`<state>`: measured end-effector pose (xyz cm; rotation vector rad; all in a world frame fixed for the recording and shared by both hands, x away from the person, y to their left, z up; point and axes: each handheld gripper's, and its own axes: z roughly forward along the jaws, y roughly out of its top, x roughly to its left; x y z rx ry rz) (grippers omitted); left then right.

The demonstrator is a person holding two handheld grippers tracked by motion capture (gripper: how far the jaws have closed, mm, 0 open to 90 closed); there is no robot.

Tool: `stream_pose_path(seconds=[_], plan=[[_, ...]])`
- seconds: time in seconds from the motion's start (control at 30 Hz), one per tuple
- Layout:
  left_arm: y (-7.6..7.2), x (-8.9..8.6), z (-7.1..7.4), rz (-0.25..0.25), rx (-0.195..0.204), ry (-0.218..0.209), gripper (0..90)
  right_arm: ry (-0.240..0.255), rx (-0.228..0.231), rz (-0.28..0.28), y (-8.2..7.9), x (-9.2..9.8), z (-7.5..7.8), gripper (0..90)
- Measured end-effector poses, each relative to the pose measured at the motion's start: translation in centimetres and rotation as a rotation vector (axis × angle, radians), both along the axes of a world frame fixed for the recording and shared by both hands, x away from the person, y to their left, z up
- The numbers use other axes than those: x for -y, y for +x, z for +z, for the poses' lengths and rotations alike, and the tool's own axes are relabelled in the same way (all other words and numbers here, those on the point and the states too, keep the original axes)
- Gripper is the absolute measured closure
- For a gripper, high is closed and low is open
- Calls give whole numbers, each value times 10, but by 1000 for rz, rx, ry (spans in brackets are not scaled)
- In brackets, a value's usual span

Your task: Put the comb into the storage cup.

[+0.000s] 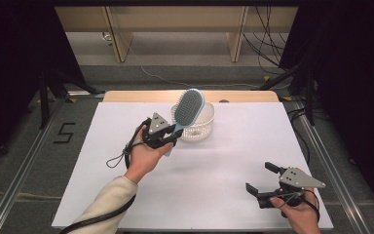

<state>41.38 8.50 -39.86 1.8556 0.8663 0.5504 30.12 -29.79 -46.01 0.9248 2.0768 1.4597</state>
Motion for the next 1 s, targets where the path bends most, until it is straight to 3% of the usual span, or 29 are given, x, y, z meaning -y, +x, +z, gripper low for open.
stream_pose_path(seconds=[1.0], plan=[[3,-9,6,22,11,-19,700,5,-2,-1,1,0,-1,2]])
